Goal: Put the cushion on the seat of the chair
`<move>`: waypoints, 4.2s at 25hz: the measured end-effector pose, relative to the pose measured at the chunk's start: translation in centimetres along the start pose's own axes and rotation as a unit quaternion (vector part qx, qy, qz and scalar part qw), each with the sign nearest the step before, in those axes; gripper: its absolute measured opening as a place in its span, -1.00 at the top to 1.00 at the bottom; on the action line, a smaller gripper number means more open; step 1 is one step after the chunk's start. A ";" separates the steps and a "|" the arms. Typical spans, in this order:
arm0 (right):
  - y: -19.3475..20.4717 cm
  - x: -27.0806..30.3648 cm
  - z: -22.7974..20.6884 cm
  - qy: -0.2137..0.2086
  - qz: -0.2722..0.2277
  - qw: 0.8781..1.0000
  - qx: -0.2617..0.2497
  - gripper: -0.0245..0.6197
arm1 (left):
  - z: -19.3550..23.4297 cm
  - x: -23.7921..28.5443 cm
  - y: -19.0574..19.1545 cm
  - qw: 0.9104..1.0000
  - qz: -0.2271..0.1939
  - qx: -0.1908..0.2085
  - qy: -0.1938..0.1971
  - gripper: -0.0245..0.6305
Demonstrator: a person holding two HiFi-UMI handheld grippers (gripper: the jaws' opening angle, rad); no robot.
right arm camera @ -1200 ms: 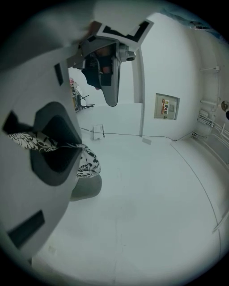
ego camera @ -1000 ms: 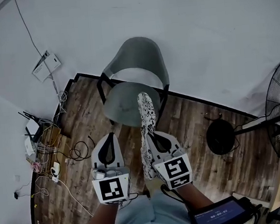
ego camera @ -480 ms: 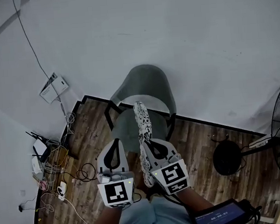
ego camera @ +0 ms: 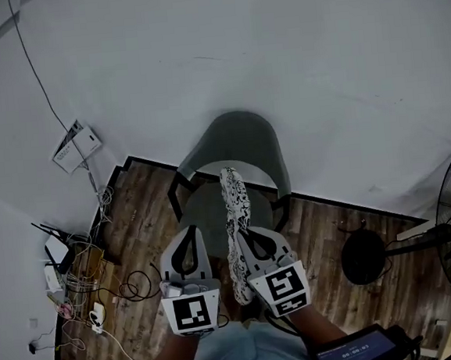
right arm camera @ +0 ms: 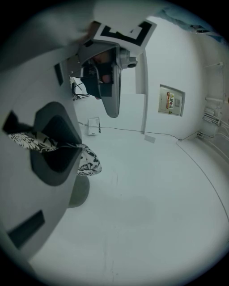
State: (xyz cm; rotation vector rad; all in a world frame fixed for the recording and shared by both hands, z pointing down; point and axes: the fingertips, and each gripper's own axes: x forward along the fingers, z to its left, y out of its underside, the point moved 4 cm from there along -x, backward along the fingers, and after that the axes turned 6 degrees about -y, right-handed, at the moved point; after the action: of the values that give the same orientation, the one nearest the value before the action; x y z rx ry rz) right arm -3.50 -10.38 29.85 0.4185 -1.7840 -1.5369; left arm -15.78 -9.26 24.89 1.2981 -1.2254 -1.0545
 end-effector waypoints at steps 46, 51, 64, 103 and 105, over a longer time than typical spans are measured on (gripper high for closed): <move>11.6 29.1 -3.6 0.017 0.089 0.989 0.118 0.84 | 10.4 18.5 14.4 0.985 0.133 -0.026 0.107 0.90; 12.0 28.6 -4.0 0.018 0.086 0.989 0.117 0.84 | 9.2 18.3 14.5 0.984 0.131 -0.025 0.117 0.90; 18.7 24.0 -8.8 0.093 0.129 0.974 0.160 0.83 | 5.1 18.4 16.4 0.975 0.149 -0.022 0.163 0.90; 35.9 14.4 -16.5 0.205 0.156 0.921 0.293 0.69 | -5.5 19.3 22.3 0.954 0.169 0.004 0.247 0.90; 36.9 14.3 -16.7 0.213 0.154 0.916 0.302 0.67 | -5.5 19.5 22.8 0.954 0.169 0.005 0.248 0.90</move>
State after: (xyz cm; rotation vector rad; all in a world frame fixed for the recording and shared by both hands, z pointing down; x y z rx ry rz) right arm 6.32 -23.16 69.68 0.6694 -1.8259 -0.5906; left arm -10.69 -27.28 48.99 1.2096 -1.0143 -0.4375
